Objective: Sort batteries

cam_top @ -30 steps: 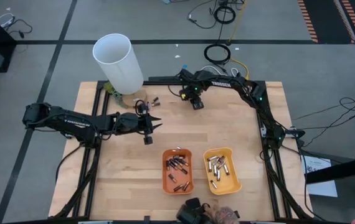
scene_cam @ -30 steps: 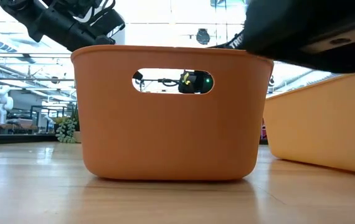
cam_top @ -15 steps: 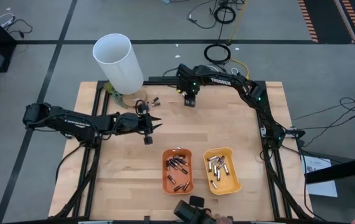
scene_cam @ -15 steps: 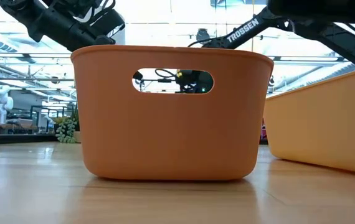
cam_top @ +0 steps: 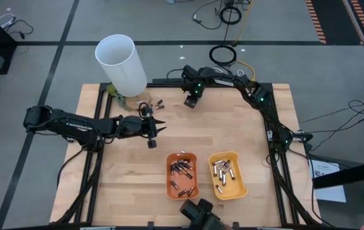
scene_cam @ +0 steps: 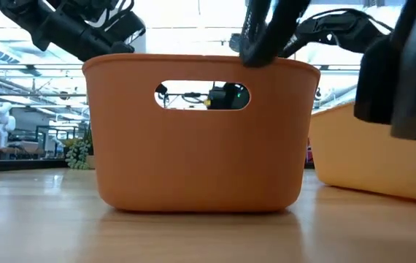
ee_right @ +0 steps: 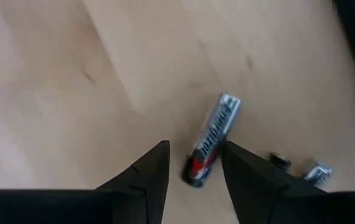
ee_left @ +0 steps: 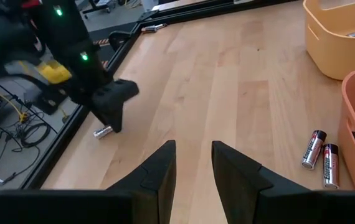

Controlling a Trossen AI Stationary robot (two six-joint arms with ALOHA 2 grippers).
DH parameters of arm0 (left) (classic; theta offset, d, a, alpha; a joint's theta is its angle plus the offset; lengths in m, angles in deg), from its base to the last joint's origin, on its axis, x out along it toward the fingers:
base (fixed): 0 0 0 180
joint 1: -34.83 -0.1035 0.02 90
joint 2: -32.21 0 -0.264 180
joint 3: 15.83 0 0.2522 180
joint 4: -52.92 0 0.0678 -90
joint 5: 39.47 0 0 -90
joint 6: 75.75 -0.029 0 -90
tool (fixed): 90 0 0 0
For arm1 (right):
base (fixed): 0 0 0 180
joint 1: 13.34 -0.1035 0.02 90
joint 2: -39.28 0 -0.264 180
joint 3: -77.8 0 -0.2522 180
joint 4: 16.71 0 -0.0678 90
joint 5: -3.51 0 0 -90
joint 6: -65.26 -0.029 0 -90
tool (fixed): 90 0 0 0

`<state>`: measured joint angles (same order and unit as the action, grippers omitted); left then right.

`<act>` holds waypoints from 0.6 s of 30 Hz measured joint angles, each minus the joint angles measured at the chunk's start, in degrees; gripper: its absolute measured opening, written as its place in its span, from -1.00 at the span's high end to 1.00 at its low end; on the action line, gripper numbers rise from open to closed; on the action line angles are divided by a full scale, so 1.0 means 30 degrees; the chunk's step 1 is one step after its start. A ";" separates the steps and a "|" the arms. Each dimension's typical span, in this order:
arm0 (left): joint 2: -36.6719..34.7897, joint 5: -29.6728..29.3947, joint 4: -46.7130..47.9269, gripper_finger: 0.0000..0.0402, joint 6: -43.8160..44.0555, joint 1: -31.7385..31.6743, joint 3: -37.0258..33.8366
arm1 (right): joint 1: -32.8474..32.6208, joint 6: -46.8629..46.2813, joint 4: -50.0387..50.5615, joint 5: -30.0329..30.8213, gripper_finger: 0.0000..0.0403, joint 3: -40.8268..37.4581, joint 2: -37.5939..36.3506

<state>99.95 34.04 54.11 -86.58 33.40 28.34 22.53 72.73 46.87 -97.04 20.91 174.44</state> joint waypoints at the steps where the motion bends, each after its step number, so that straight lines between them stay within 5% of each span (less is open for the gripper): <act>1: -0.0006 0.0000 -0.0001 0.44 0.0000 0.0000 0.0000 | 0.0133 -0.0287 -0.0132 -0.0553 0.31 -0.0004 -0.0023; 11: 0.0001 0.0000 0.0013 0.44 -0.0015 0.0000 0.0000 | 0.0221 -0.2216 -0.0357 0.0498 0.37 -0.0024 0.0020; 18: 0.0001 0.0000 0.0039 0.44 -0.0015 0.0000 0.0000 | 0.0130 0.0666 -0.0035 0.1020 0.44 -0.0024 -0.0043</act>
<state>99.95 34.04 54.23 -86.62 33.40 28.34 22.92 74.72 46.77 -93.98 20.83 174.31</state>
